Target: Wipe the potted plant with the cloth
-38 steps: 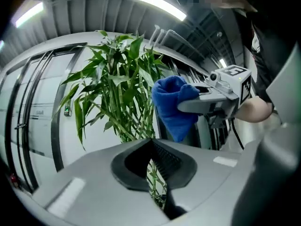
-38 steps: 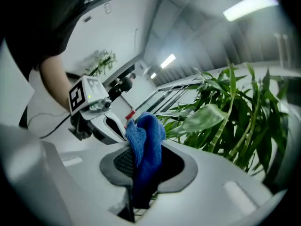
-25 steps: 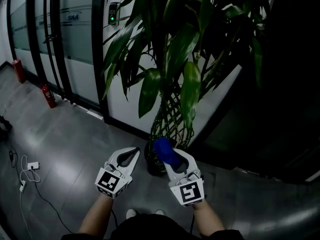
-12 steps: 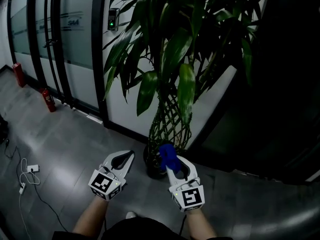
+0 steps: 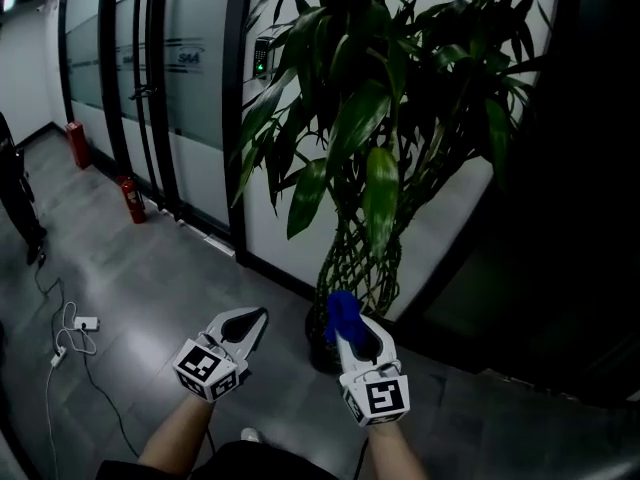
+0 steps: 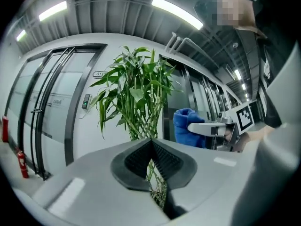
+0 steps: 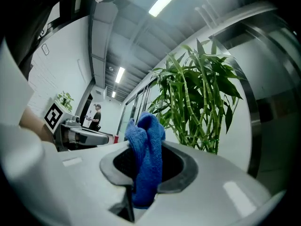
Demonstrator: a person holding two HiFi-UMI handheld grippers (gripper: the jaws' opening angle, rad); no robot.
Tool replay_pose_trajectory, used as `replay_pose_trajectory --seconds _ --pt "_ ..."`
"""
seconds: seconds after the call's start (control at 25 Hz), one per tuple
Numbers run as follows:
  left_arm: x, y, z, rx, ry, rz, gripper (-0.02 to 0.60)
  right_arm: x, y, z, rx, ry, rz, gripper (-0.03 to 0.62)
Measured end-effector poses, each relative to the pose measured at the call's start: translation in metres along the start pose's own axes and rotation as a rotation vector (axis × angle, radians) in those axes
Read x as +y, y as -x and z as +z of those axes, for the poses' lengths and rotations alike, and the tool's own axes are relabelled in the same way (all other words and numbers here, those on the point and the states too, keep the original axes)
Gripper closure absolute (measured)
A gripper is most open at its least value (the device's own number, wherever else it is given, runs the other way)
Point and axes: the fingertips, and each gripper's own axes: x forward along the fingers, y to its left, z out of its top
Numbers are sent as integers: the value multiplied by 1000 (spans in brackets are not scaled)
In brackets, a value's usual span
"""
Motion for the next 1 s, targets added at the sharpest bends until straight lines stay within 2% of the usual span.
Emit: replay_pose_trajectory --seconds 0.24,0.32,0.52,0.76,0.92,1.0 --pt "30 -15 -7 55 -18 63 575 3 -10 30 -80 32 21 503" --pt "42 -29 -12 71 -16 35 575 3 -22 39 -83 86 -18 503" --pt "73 -64 -3 25 -19 -121 575 12 -68 66 -76 239 -100 503" --pt "76 -126 43 -48 -119 -435 575 -11 -108 101 -32 350 -354 503" --pt "70 -154 58 -45 -179 -573 575 -20 -124 128 -7 468 -508 503" --pt "66 -168 71 -53 -194 -609 575 -20 -137 141 23 546 -529 503"
